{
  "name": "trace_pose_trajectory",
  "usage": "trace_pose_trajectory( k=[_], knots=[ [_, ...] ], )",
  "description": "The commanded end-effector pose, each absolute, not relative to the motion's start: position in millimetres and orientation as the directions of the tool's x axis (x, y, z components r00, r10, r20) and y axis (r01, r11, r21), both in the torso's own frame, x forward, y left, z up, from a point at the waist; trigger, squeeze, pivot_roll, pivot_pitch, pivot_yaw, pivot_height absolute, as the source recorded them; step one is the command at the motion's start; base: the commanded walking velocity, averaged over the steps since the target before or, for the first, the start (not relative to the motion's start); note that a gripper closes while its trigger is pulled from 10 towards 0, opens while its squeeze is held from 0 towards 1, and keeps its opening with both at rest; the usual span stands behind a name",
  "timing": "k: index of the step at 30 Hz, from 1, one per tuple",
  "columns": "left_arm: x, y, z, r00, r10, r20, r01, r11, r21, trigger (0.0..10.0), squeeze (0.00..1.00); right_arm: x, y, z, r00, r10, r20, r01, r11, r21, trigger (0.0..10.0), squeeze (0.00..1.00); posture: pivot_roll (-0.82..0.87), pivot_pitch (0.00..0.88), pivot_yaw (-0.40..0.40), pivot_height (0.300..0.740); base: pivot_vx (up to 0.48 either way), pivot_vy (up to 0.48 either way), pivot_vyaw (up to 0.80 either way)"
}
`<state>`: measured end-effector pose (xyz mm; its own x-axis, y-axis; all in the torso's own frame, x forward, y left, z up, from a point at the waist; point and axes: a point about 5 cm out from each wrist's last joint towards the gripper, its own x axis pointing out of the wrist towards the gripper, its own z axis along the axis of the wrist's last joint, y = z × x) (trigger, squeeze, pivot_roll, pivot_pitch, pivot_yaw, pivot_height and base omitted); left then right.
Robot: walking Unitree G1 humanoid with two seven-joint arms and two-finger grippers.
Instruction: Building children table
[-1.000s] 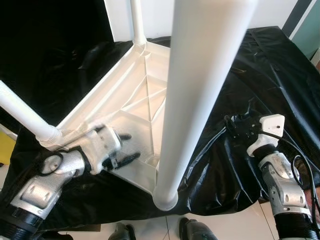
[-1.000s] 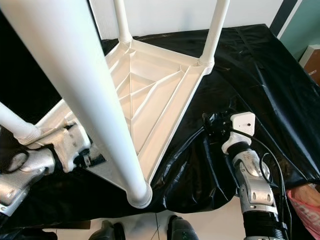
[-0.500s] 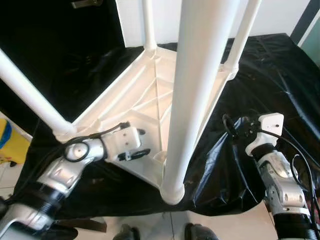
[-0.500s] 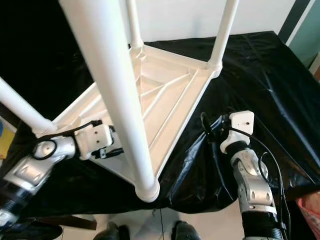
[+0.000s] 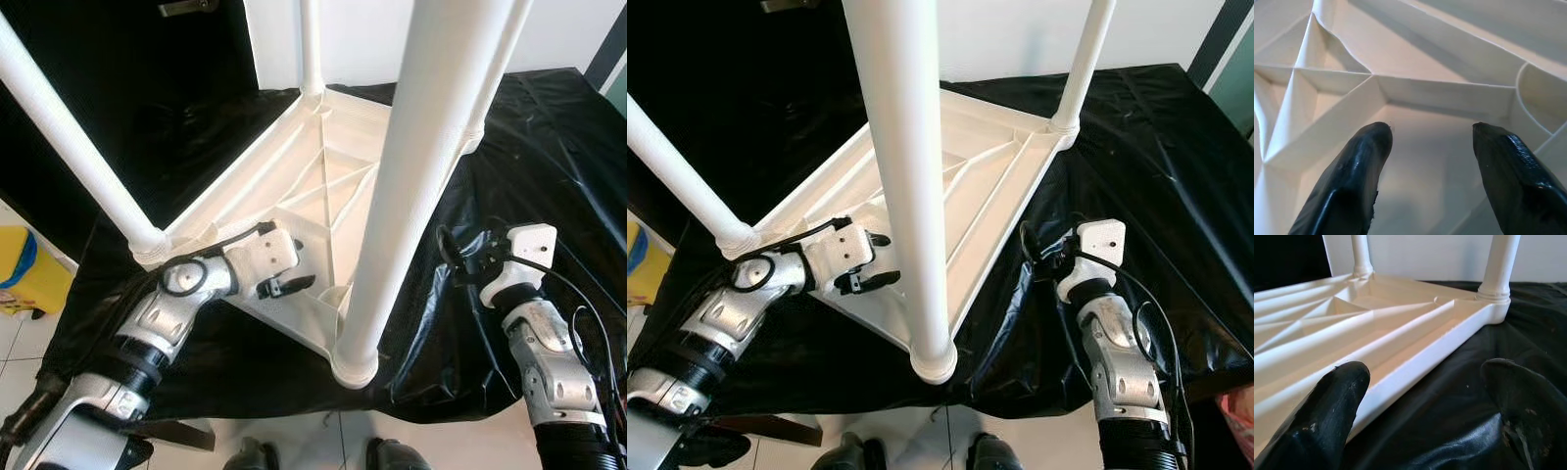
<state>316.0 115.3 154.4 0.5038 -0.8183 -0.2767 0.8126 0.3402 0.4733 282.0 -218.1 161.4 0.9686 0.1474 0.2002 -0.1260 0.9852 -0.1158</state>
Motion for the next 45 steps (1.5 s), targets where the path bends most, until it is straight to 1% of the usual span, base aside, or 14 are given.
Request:
trace_pose_trajectory(
  k=[1, 4, 6, 7, 16, 17, 18, 19, 27, 29, 32, 34, 39, 45],
  knots=[
    [311.5, 126.7, 154.7, 0.511, -0.821, -0.257, 0.815, 0.366, 0.450, 10.0, 0.00, 279.2, -219.8, 159.2, 0.972, 0.138, 0.188, -0.119, 0.987, -0.110, 10.0, 0.00, -0.11, 0.180, 0.074, 0.740, 0.000, 0.000, 0.00],
    [309.2, 128.2, 155.9, 0.493, -0.832, -0.256, 0.822, 0.349, 0.451, 10.0, 0.00, 279.2, -219.6, 159.2, 0.973, 0.138, 0.188, -0.119, 0.987, -0.110, 10.0, 0.00, -0.11, 0.180, 0.074, 0.740, 0.000, 0.000, 0.00],
    [303.1, 133.3, 157.7, 0.449, -0.856, -0.257, 0.853, 0.324, 0.410, 10.0, 0.00, 279.8, -218.6, 158.5, 0.973, 0.140, 0.185, -0.121, 0.987, -0.109, 10.0, 0.00, -0.11, 0.181, 0.073, 0.740, 0.000, 0.000, 0.00],
    [300.4, 136.3, 158.3, 0.429, -0.865, -0.260, 0.868, 0.315, 0.383, 10.0, 1.00, 280.3, -218.2, 158.3, 0.973, 0.141, 0.184, -0.123, 0.987, -0.108, 10.0, 0.00, -0.10, 0.184, 0.073, 0.740, 0.000, 0.000, 0.00],
    [285.1, 144.0, 168.2, 0.342, -0.911, -0.232, 0.909, 0.259, 0.326, 10.0, 1.00, 281.5, -218.5, 157.6, 0.973, 0.144, 0.179, -0.126, 0.986, -0.106, 10.0, 0.00, -0.10, 0.185, 0.070, 0.740, 0.000, 0.000, 0.00],
    [279.3, 145.3, 164.7, 0.314, -0.910, -0.270, 0.922, 0.225, 0.315, 10.0, 0.70, 281.9, -218.8, 157.4, 0.973, 0.145, 0.178, -0.127, 0.986, -0.107, 10.0, 0.00, -0.10, 0.185, 0.070, 0.740, 0.000, 0.000, 0.00],
    [279.3, 145.3, 164.7, 0.314, -0.910, -0.270, 0.922, 0.225, 0.315, 10.0, 0.70, 281.9, -218.8, 157.4, 0.973, 0.145, 0.178, -0.127, 0.986, -0.107, 10.0, 0.00, -0.10, 0.185, 0.070, 0.740, 0.000, 0.000, 0.00],
    [274.4, 146.1, 160.0, 0.291, -0.906, -0.309, 0.931, 0.193, 0.310, 10.0, 0.00, 282.4, -218.9, 157.3, 0.973, 0.146, 0.177, -0.128, 0.986, -0.109, 10.0, 0.00, -0.10, 0.184, 0.068, 0.740, 0.000, 0.000, 0.00],
    [259.8, 146.6, 142.9, 0.214, -0.876, -0.433, 0.956, 0.096, 0.278, 10.0, 0.00, 282.2, -219.1, 157.2, 0.973, 0.148, 0.177, -0.129, 0.985, -0.117, 10.0, 0.00, -0.10, 0.179, 0.065, 0.740, 0.000, 0.000, 0.00],
    [261.6, 146.3, 136.8, 0.240, -0.851, -0.467, 0.949, 0.104, 0.298, 10.0, 0.00, 281.8, -218.5, 157.2, 0.973, 0.149, 0.178, -0.129, 0.985, -0.118, 10.0, 0.00, -0.10, 0.177, 0.064, 0.740, 0.000, 0.000, 0.00],
    [271.7, 144.8, 126.4, 0.326, -0.798, -0.507, 0.922, 0.151, 0.356, 10.0, 0.00, 281.8, -216.5, 158.0, 0.971, 0.152, 0.182, -0.132, 0.984, -0.119, 10.0, 0.00, -0.10, 0.174, 0.063, 0.740, 0.000, 0.000, 0.00],
    [284.2, 142.6, 122.7, 0.411, -0.752, -0.515, 0.892, 0.217, 0.396, 10.0, 0.00, 282.2, -213.8, 159.0, 0.970, 0.159, 0.186, -0.139, 0.983, -0.118, 10.0, 0.00, -0.11, 0.168, 0.061, 0.740, 0.000, 0.000, 0.00],
    [299.6, 140.0, 121.6, 0.498, -0.696, -0.518, 0.855, 0.293, 0.429, 10.0, 0.00, 282.5, -211.6, 158.8, 0.968, 0.170, 0.185, -0.149, 0.981, -0.122, 10.0, 0.00, -0.11, 0.164, 0.059, 0.740, 0.000, 0.000, 0.00],
    [305.4, 138.7, 117.7, 0.511, -0.660, -0.551, 0.849, 0.285, 0.446, 10.0, 0.00, 282.9, -212.4, 159.1, 0.968, 0.173, 0.183, -0.152, 0.981, -0.122, 10.0, 0.00, -0.12, 0.161, 0.058, 0.740, 0.000, 0.000, 0.00]
  ],
)
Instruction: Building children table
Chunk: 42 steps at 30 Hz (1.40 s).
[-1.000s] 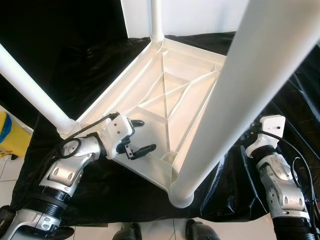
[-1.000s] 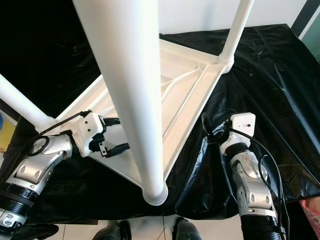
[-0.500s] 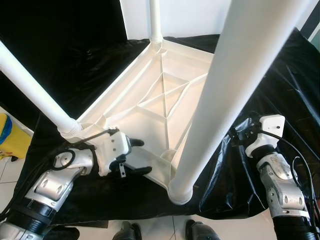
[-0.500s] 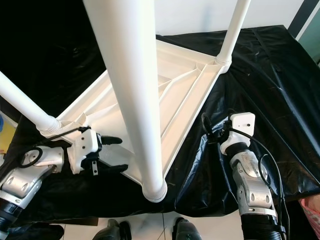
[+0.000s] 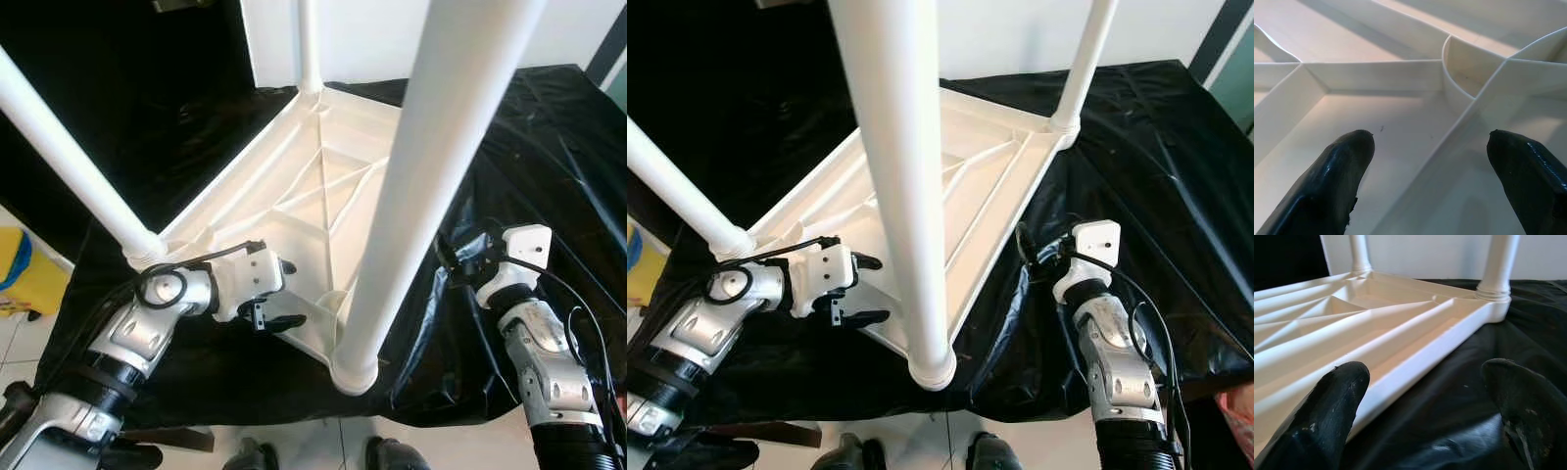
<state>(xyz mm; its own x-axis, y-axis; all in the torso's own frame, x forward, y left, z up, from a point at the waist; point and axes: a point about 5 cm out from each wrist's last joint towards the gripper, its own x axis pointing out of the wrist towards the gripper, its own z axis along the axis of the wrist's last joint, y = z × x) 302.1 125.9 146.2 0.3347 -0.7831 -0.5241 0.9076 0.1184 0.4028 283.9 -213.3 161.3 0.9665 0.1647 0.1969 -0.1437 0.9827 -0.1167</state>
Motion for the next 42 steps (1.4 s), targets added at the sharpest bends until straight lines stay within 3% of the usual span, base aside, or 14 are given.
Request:
trace_pose_trajectory(
  k=[1, 4, 5, 8, 13, 14, 16, 17, 20, 25, 26, 27, 28, 42],
  knots=[
    [305.4, 138.5, 116.7, 0.503, -0.657, -0.562, 0.854, 0.279, 0.439, 10.0, 0.00, 283.1, -212.7, 159.5, 0.968, 0.173, 0.183, -0.152, 0.981, -0.123, 10.0, 0.00, -0.12, 0.161, 0.059, 0.740, 0.000, 0.000, 0.00],
    [305.3, 138.7, 113.1, 0.469, -0.643, -0.606, 0.872, 0.230, 0.431, 7.6, 0.00, 283.5, -213.3, 160.2, 0.968, 0.173, 0.184, -0.151, 0.981, -0.124, 10.0, 0.00, -0.12, 0.161, 0.062, 0.740, 0.000, 0.000, 0.00],
    [304.2, 138.9, 111.2, 0.439, -0.639, -0.631, 0.889, 0.205, 0.410, 4.3, 0.00, 283.4, -213.3, 160.6, 0.968, 0.172, 0.184, -0.151, 0.981, -0.125, 10.0, 0.00, -0.12, 0.162, 0.066, 0.740, 0.000, 0.000, 0.00],
    [302.7, 142.2, 109.1, 0.390, -0.614, -0.686, 0.914, 0.170, 0.367, 0.0, 0.00, 283.4, -214.1, 161.3, 0.968, 0.166, 0.187, -0.144, 0.982, -0.125, 10.0, 0.00, -0.12, 0.162, 0.067, 0.740, 0.000, 0.000, 0.00],
    [305.8, 145.9, 108.2, 0.394, -0.584, -0.710, 0.915, 0.174, 0.365, 0.0, 0.00, 283.2, -214.4, 161.5, 0.969, 0.163, 0.187, -0.141, 0.982, -0.125, 10.0, 0.00, -0.12, 0.167, 0.073, 0.740, 0.000, 0.000, 0.00],
    [306.4, 147.2, 107.9, 0.384, -0.573, -0.724, 0.921, 0.182, 0.344, 3.9, 0.00, 283.2, -214.9, 161.3, 0.969, 0.159, 0.187, -0.137, 0.983, -0.125, 10.0, 0.00, -0.12, 0.169, 0.074, 0.740, 0.000, 0.000, 0.00],
    [306.8, 148.1, 107.7, 0.376, -0.566, -0.734, 0.925, 0.188, 0.329, 3.9, 0.00, 283.1, -215.3, 161.1, 0.970, 0.156, 0.187, -0.134, 0.983, -0.125, 10.0, 0.00, -0.12, 0.169, 0.074, 0.740, 0.000, 0.000, 0.00],
    [307.8, 149.3, 108.9, 0.371, -0.553, -0.746, 0.927, 0.180, 0.328, 1.6, 0.00, 283.4, -215.4, 161.2, 0.970, 0.154, 0.188, -0.132, 0.983, -0.125, 10.0, 0.00, -0.12, 0.170, 0.076, 0.740, 0.000, 0.000, 0.00],
    [309.6, 150.1, 110.9, 0.371, -0.546, -0.751, 0.928, 0.184, 0.325, 0.0, 0.00, 283.7, -214.9, 161.4, 0.970, 0.153, 0.190, -0.131, 0.984, -0.124, 10.0, 0.00, -0.11, 0.173, 0.077, 0.740, 0.000, 0.000, 0.00],
    [312.7, 147.7, 114.5, 0.383, -0.562, -0.733, 0.923, 0.198, 0.330, 0.0, 0.00, 283.6, -212.0, 161.5, 0.968, 0.156, 0.195, -0.134, 0.984, -0.119, 10.0, 0.00, -0.11, 0.176, 0.080, 0.740, 0.000, 0.000, 0.00],
    [312.3, 146.7, 113.5, 0.381, -0.560, -0.736, 0.924, 0.190, 0.333, 8.2, 0.00, 283.3, -211.4, 161.4, 0.968, 0.157, 0.196, -0.136, 0.984, -0.117, 10.0, 0.00, -0.11, 0.177, 0.080, 0.740, 0.000, 0.000, 0.00],
    [312.5, 146.1, 112.3, 0.384, -0.562, -0.733, 0.923, 0.207, 0.325, 8.2, 0.00, 282.8, -210.9, 161.3, 0.968, 0.158, 0.197, -0.137, 0.984, -0.117, 10.0, 0.00, -0.12, 0.177, 0.080, 0.740, 0.000, 0.000, 0.00],
    [313.1, 144.4, 113.3, 0.396, -0.576, -0.716, 0.918, 0.218, 0.332, 0.0, 0.00, 282.2, -210.5, 161.0, 0.968, 0.159, 0.197, -0.138, 0.984, -0.115, 10.0, 0.00, -0.12, 0.180, 0.080, 0.740, 0.000, 0.000, 0.00],
    [320.0, 146.3, 122.8, 0.493, -0.584, -0.645, 0.870, 0.314, 0.382, 0.0, 0.00, 281.9, -209.9, 159.9, 0.968, 0.161, 0.192, -0.142, 0.984, -0.113, 10.0, 0.00, -0.11, 0.181, 0.073, 0.740, 0.000, 0.000, 0.00]
  ],
)
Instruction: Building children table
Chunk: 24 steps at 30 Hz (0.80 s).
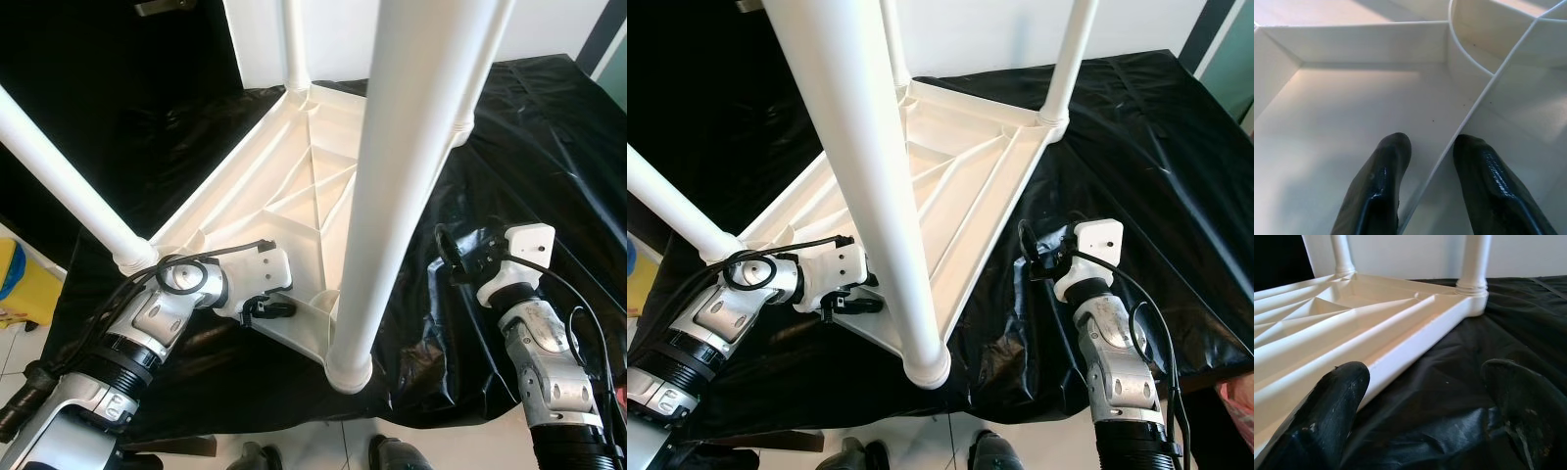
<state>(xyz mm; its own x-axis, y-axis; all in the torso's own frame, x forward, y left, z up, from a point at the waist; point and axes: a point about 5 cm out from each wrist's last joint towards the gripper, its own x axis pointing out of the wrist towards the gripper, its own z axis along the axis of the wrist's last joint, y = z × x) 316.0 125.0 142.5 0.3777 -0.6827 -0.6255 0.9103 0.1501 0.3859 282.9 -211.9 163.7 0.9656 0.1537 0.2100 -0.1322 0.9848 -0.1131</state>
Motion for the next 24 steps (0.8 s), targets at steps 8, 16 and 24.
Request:
trace_pose_trajectory(
  k=[8, 16, 24],
  knots=[
    [322.9, 139.9, 126.0, 0.533, -0.592, -0.604, 0.846, 0.361, 0.393, 0.0, 0.00, 281.6, -209.6, 160.7, 0.967, 0.162, 0.195, -0.142, 0.983, -0.113, 10.0, 0.00, -0.11, 0.182, 0.072, 0.740, 0.000, 0.000, 0.00],
    [321.4, 103.9, 132.6, 0.565, -0.651, -0.508, 0.822, 0.392, 0.413, 0.0, 0.00, 280.3, -212.5, 161.6, 0.969, 0.153, 0.196, -0.131, 0.984, -0.117, 10.0, 0.00, -0.11, 0.182, 0.070, 0.740, 0.000, 0.000, 0.00],
    [322.0, 79.6, 138.7, 0.599, -0.669, -0.439, 0.795, 0.432, 0.426, 0.0, 0.00, 281.8, -213.4, 161.0, 0.970, 0.144, 0.197, -0.122, 0.985, -0.118, 10.0, 0.00, -0.11, 0.179, 0.070, 0.740, 0.000, 0.000, 0.00]
  ],
)
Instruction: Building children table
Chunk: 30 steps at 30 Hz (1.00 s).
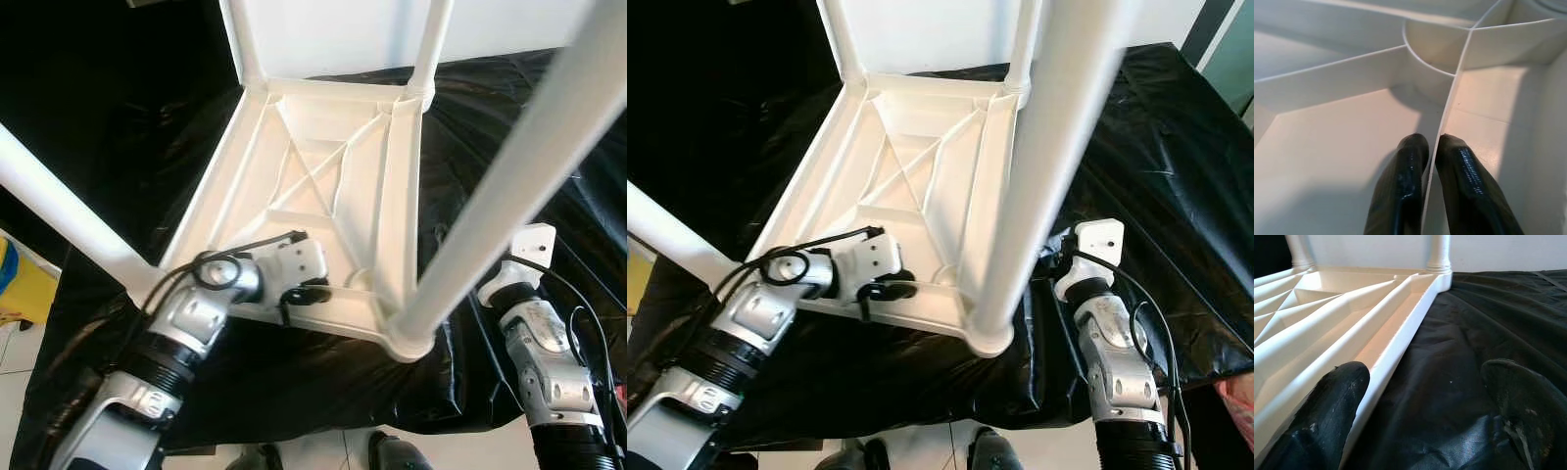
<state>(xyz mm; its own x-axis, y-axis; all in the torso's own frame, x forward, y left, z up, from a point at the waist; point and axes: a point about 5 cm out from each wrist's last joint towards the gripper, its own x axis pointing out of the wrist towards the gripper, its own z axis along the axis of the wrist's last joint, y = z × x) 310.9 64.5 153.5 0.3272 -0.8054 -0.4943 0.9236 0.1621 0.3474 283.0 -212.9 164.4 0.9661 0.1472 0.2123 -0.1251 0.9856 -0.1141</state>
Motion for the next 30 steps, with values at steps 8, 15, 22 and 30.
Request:
trace_pose_trajectory(
  k=[8, 15, 22, 30],
  knots=[
    [313.3, 62.5, 137.2, 0.619, -0.674, -0.403, 0.780, 0.470, 0.413, 0.0, 0.00, 280.4, -211.9, 159.2, 0.970, 0.141, 0.199, -0.120, 0.986, -0.115, 10.0, 0.00, -0.11, 0.176, 0.076, 0.740, 0.000, 0.000, 0.00],
    [330.9, 96.4, 153.2, 0.696, -0.681, -0.229, 0.696, 0.561, 0.449, 10.0, 1.00, 276.4, -217.6, 160.4, 0.971, 0.117, 0.207, -0.094, 0.988, -0.119, 10.0, 0.00, -0.11, 0.178, 0.070, 0.740, 0.000, 0.000, 0.00],
    [305.7, 93.8, 169.4, 0.567, -0.815, -0.119, 0.784, 0.489, 0.383, 10.0, 0.00, 263.7, -218.8, 158.2, 0.970, 0.141, 0.198, -0.123, 0.987, -0.100, 10.0, 0.00, -0.12, 0.175, 0.066, 0.740, 0.000, 0.000, 0.00],
    [280.6, 92.5, 180.5, 0.490, -0.872, -0.021, 0.812, 0.447, 0.375, 10.0, 0.00, 240.5, -231.6, 157.2, 0.971, 0.187, 0.152, -0.171, 0.979, -0.107, 10.0, 1.00, -0.12, 0.169, 0.058, 0.740, 0.000, 0.000, 0.00]
  ],
)
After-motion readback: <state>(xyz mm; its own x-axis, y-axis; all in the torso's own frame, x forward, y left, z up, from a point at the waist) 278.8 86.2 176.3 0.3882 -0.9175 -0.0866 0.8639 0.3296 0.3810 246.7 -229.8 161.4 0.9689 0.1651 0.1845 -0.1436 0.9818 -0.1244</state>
